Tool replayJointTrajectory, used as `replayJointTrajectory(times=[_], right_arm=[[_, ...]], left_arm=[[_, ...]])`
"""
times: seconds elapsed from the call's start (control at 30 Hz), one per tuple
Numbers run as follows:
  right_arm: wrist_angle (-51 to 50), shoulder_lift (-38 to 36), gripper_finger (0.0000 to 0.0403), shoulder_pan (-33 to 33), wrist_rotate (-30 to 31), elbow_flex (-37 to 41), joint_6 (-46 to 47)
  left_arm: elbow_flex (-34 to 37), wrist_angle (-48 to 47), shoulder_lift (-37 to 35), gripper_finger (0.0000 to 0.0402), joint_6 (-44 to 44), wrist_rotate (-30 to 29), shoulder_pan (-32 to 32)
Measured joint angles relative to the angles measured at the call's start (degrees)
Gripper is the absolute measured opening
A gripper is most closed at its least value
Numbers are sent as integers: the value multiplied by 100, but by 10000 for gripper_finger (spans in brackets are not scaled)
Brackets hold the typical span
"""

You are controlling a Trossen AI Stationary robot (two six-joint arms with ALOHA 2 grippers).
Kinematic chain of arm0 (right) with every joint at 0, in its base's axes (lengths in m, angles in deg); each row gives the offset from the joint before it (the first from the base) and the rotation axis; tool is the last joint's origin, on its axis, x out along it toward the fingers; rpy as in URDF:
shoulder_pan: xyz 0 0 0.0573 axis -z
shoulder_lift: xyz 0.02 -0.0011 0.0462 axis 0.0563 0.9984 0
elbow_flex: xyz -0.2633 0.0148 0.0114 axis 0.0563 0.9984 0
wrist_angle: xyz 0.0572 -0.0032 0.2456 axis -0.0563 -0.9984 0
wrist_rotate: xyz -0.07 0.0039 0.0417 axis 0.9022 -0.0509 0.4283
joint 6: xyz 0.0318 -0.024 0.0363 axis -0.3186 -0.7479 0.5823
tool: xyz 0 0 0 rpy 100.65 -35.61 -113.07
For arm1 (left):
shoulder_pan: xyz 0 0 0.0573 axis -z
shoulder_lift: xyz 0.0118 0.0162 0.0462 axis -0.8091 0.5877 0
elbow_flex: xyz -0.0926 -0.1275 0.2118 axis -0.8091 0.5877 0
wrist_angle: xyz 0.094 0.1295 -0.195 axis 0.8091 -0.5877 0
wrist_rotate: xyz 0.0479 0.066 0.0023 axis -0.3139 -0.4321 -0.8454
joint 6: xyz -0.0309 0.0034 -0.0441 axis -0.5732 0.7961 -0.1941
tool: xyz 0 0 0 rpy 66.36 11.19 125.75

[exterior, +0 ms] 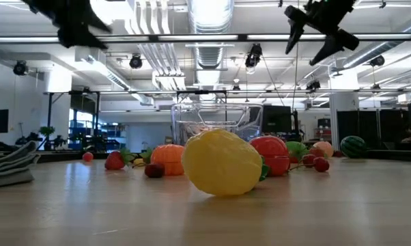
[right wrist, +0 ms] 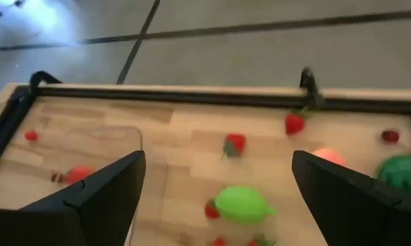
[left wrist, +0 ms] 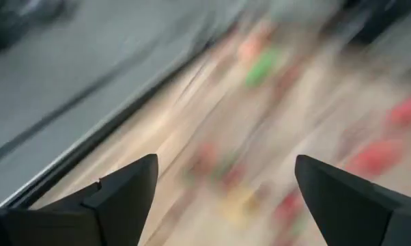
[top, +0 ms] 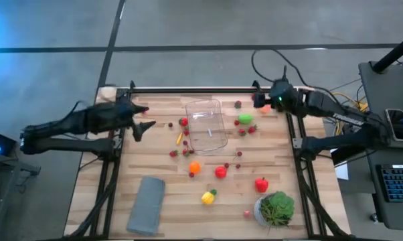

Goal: Pick and placing Produce into tupperware
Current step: Put the red cherry into the transparent container

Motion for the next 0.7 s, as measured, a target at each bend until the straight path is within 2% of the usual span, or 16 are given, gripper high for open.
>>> replayJointTrajectory(times=[0.1,0.2,0.23,0.33,0.47,0.63,0.7], right_arm=[[-24,213,361,204,-3,-362,-272],[-23,393,361,265,-1,-595,-524],[-31,440,361,267,1,-636,-587],[-38,573,361,261,2,-710,-780],[-59,690,361,265,10,-720,-1069],[-468,729,361,261,19,-708,-1072],[-670,717,361,261,26,-707,-1051]], left_arm=[[-783,-1841,843,330,-346,-581,-298],[-1220,-3242,1577,330,-1009,-618,-621],[-1322,-3452,1765,330,-1275,-604,-711],[-1399,-3659,2384,330,-1702,-572,-797],[-1435,-3578,3104,330,-1433,-479,-786],[-1460,-3921,3845,330,-613,608,-769],[-1455,-3931,4098,330,-219,743,-777]])
